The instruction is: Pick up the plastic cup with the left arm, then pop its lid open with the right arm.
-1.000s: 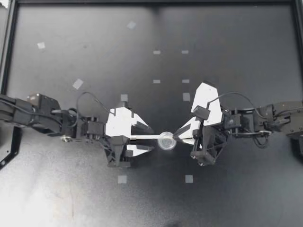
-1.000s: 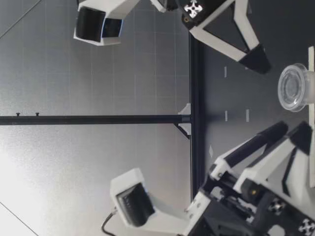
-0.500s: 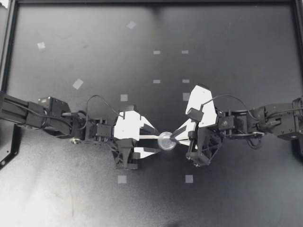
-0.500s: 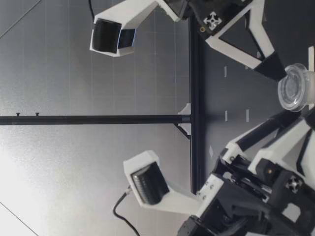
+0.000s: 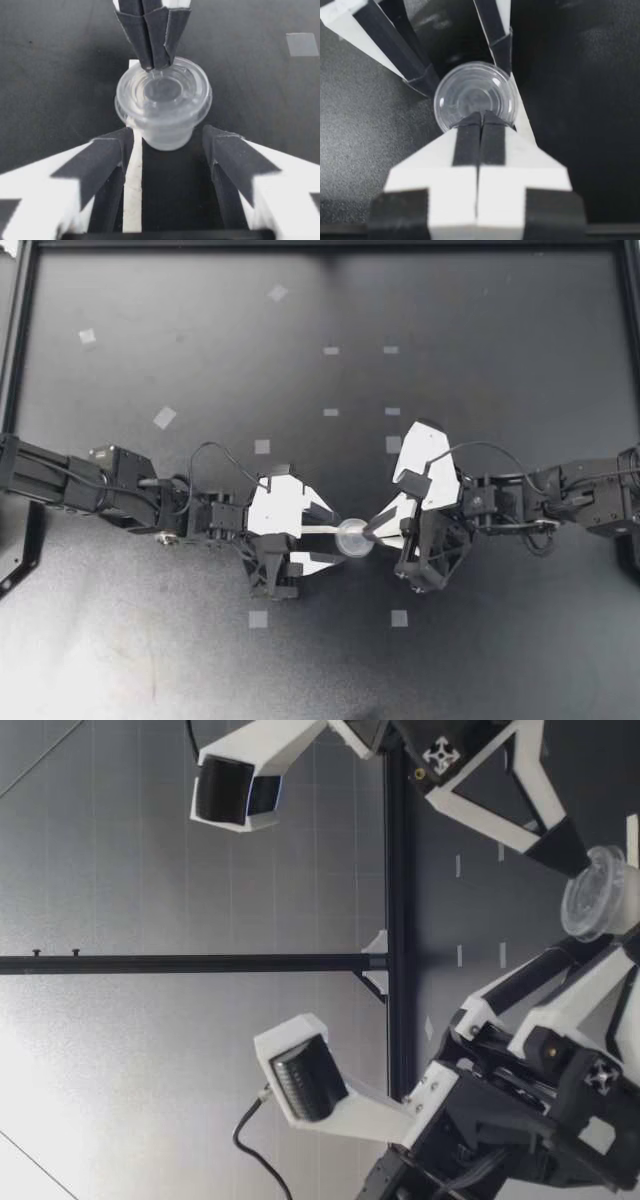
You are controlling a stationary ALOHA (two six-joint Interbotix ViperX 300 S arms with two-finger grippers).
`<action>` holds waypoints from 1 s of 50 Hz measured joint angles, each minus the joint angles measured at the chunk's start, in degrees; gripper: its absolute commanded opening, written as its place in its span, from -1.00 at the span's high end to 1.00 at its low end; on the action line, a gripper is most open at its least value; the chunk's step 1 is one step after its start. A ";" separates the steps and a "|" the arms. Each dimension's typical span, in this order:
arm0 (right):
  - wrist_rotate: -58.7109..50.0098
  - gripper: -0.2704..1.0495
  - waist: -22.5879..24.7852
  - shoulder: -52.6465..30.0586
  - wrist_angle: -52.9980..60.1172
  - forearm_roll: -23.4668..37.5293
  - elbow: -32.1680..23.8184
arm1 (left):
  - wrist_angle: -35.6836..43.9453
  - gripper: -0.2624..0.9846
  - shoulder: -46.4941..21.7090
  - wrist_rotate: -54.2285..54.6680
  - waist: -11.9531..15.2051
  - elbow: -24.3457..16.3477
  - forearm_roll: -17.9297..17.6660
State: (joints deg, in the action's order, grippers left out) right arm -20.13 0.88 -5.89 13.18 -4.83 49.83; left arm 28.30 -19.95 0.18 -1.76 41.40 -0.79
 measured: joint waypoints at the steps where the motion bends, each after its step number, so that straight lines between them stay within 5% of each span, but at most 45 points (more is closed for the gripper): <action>1: -0.18 0.85 0.00 0.00 0.00 0.00 0.09 | 0.00 -0.38 0.00 0.00 0.00 0.09 0.00; 50: -0.88 0.85 0.09 -0.97 -0.44 0.09 0.35 | -3.69 -0.26 -0.18 0.97 -0.09 -3.08 0.00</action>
State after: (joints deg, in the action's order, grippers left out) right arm -21.01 0.97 -6.86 12.74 -4.75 50.19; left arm 24.61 -20.13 1.14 -1.85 38.32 -0.79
